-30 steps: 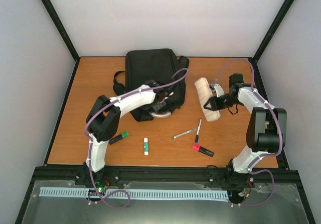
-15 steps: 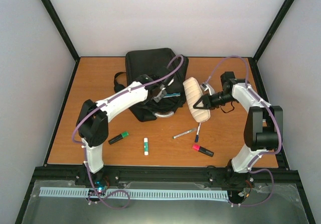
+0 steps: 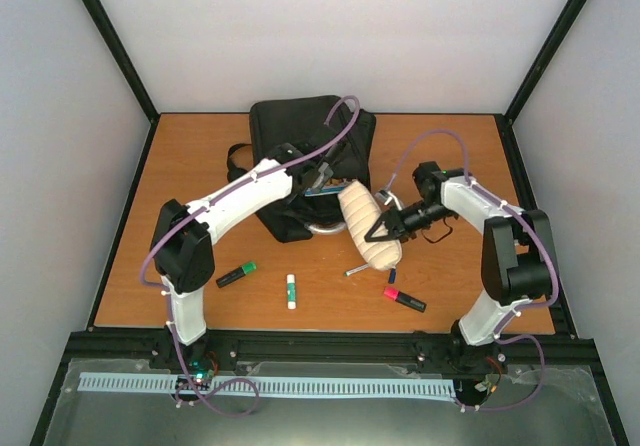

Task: Pack the student bag
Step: Place the stationery in the student bag.

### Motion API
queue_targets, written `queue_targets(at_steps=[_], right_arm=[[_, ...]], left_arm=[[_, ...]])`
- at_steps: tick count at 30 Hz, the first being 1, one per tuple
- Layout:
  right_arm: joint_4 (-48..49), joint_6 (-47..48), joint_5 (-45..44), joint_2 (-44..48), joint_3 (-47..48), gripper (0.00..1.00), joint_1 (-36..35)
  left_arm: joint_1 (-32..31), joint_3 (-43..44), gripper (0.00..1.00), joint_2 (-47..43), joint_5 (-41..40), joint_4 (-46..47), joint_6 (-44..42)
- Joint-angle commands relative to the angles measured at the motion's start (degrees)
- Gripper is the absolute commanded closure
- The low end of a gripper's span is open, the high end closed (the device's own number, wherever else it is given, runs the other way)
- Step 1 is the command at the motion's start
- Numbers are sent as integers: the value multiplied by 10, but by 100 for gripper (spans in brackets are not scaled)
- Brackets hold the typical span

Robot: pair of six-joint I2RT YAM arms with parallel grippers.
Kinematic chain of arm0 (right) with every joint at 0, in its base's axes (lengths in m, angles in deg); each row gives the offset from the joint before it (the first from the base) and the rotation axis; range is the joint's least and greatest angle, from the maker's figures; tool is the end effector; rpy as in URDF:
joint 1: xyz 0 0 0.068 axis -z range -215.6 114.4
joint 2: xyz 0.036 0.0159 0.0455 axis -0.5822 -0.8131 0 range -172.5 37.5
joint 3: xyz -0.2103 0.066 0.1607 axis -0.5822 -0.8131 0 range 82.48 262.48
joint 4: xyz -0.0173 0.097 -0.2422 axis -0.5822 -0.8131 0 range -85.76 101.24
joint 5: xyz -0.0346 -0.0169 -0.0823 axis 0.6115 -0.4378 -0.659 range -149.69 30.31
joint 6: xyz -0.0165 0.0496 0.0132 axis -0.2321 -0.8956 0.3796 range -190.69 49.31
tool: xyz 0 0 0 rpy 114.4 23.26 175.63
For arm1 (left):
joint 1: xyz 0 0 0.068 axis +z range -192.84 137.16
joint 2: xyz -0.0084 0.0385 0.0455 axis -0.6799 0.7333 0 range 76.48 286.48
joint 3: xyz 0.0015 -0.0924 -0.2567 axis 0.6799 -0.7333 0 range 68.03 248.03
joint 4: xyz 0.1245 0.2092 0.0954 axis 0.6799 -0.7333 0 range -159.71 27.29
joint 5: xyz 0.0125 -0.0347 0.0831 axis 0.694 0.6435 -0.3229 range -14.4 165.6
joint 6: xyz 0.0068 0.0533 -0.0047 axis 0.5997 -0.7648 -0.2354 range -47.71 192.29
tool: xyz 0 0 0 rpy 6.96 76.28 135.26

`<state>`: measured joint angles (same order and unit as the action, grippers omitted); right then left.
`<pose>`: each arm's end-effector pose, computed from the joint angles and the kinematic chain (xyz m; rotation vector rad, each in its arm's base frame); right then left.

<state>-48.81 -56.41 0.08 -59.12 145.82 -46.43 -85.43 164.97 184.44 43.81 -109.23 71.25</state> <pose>0.2720 0.0834 0.1996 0.5440 -2.6502 -1.5562 0.3140 -0.2632 0.2888 0.7068 2.3002 0.3907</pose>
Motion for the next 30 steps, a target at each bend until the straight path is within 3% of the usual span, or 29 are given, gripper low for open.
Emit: queue_targets(at_steps=[1,7,17,23,30], right_arm=[[11,-5,58,8,-4,75,-58],[48,-27,111,-28,8,81,-96],[17,-15,187,-178,129,82,-130],[175,-188,185,-207,152,82,-141],[302,-312,127,-225,176,81,-163]], left_arm=[[2,41,99,-28,-33,29,35],[3,38,99,-54,-7,50,50],[2,42,99,-72,-13,53,40],[2,43,99,-82,-18,62,35],[2,40,99,-90,-9,71,35]])
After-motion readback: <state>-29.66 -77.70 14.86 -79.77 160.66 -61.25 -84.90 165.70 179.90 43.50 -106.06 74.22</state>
